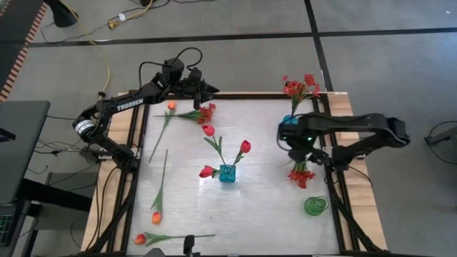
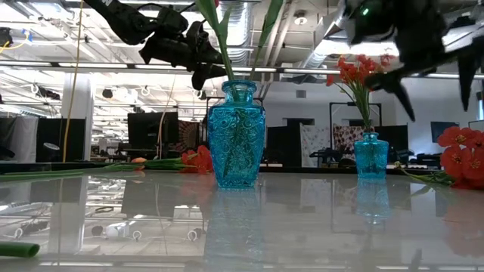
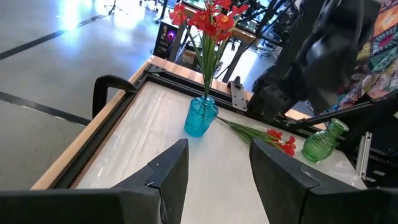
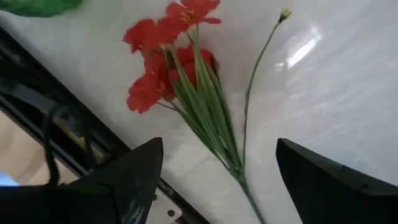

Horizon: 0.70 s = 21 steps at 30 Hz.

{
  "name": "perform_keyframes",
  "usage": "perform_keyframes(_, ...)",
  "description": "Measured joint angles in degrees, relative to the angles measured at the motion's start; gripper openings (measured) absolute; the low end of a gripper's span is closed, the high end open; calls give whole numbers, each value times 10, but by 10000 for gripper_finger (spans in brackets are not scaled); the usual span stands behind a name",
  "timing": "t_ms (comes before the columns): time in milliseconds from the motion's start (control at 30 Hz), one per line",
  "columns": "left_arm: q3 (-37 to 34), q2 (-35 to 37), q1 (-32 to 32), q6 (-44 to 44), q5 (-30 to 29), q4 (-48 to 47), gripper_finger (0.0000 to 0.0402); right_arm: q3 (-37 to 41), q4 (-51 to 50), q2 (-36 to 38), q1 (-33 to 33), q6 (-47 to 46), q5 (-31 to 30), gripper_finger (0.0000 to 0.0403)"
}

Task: Sort flowers into vase by color
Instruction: Put the right orange flowers into the top blue vase

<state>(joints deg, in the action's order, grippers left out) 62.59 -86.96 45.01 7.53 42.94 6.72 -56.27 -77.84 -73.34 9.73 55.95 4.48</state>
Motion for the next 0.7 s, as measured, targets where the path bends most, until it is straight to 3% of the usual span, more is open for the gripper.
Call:
perform_keyframes(333, 0, 0, 0, 0, 3, -5, 158, 92, 53, -93, 0, 8, -39, 306)
perform_keyframes(700, 0, 0, 0, 3, 2, -13, 158, 176, 209, -102, 0, 15, -63, 306)
